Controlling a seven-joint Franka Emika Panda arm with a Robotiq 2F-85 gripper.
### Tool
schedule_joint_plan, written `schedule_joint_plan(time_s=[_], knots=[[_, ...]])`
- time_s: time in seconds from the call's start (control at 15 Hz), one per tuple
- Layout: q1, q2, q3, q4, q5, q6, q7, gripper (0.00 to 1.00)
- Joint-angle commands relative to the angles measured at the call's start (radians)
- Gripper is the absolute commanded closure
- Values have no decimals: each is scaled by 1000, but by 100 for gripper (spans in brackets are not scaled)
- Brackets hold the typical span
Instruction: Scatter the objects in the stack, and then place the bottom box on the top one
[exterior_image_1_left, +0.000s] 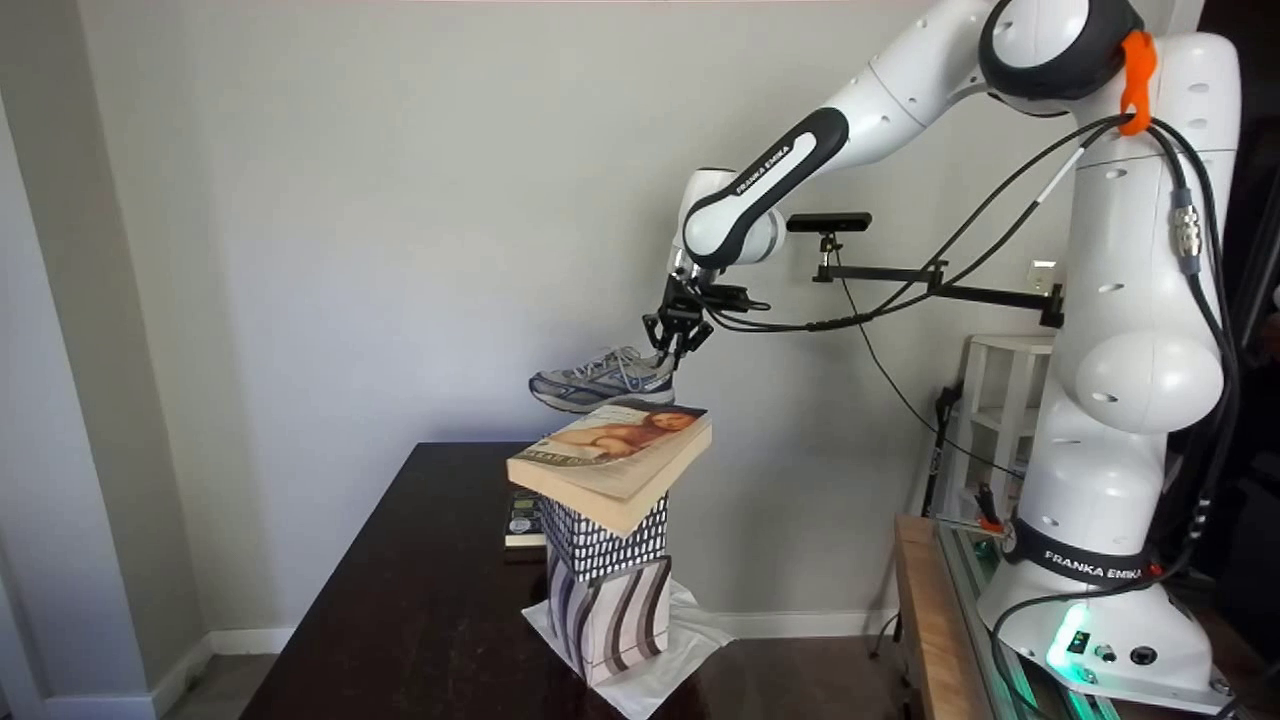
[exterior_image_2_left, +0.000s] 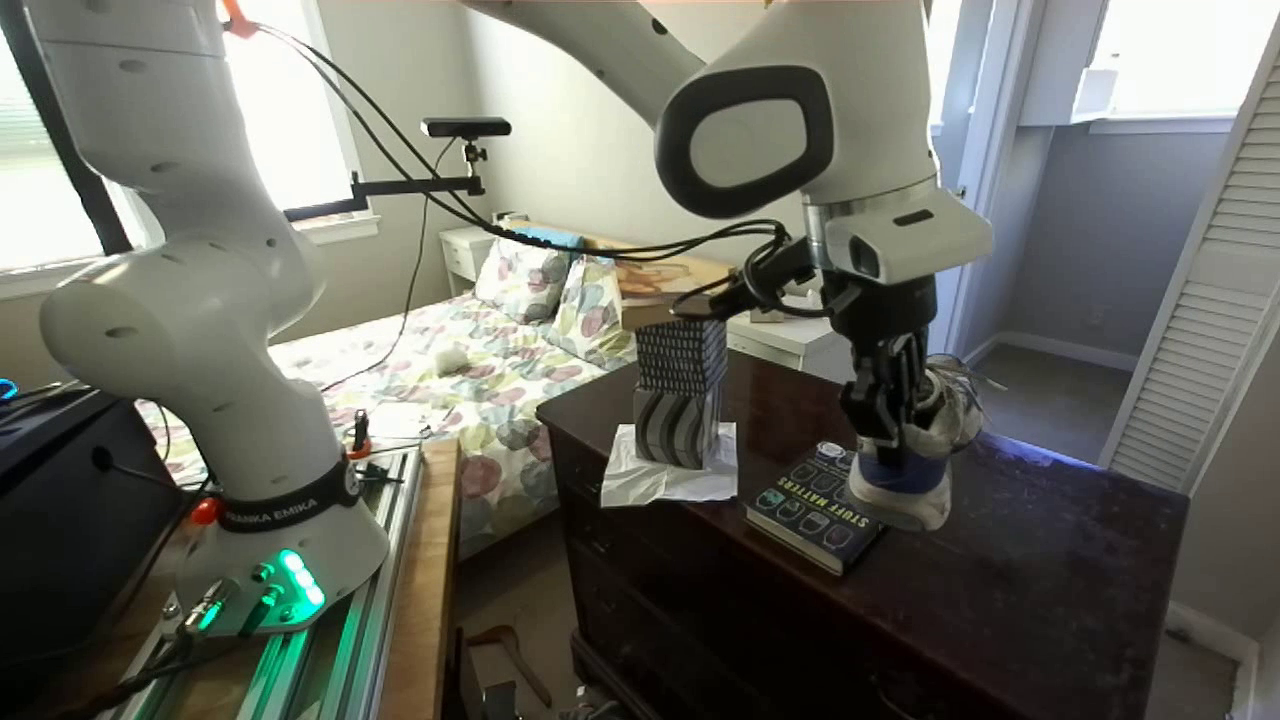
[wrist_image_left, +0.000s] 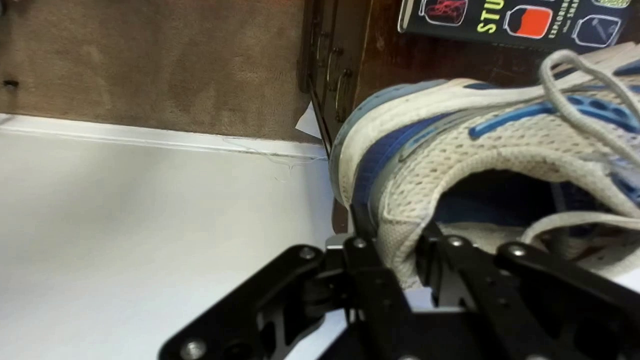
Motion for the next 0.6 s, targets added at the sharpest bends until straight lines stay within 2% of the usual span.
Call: schedule_joint_plan(time_s=[0.0, 0.53], knots=[[32, 113, -39, 99, 14, 37, 25, 94], [30, 316, -58, 266, 125, 62, -9, 94]])
